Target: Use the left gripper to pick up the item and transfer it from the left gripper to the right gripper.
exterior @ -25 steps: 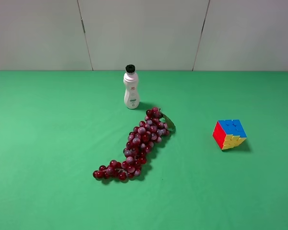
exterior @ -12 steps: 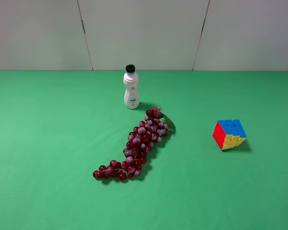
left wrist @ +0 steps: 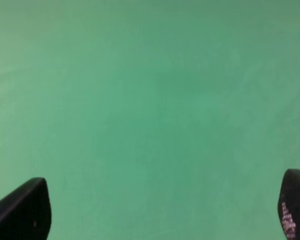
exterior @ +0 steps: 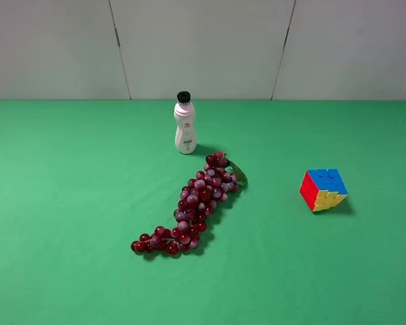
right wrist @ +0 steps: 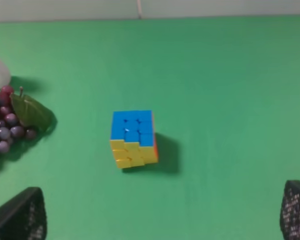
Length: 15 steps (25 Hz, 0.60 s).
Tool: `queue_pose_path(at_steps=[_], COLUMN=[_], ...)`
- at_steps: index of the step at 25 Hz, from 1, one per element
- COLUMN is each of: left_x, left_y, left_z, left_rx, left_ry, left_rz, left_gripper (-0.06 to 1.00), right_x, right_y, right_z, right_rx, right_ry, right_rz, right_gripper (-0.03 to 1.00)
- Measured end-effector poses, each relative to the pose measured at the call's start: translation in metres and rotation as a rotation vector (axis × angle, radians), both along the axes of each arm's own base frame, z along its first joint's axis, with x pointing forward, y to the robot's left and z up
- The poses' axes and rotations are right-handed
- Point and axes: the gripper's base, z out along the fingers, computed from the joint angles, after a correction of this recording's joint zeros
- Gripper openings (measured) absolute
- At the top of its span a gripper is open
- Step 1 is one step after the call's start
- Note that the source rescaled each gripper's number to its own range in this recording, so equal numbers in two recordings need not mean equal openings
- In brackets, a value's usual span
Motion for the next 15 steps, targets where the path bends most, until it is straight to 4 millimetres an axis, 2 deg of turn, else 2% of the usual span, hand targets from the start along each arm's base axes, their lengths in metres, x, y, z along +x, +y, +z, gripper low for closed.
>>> queue_pose_path(at_steps=[3, 15], left_x=[0.0000, 0.0000], left_y=[0.0000, 0.0000], left_z=[0.0000, 0.0000], left_rx=[0.000, 0.000], left_ry=[0.000, 0.000], left_rz=[0.000, 0.000], left_gripper=[0.76, 0.76], right_x=[0.0029, 0.0033], right_y=[0.0035, 0.0046], right_z=[-0.0064, -0.0063], right_rx=[-0.009, -0.015], right_ry=[0.014, 0.006], right_rz=[0.037, 0.053], right_gripper=[1.00, 1.00])
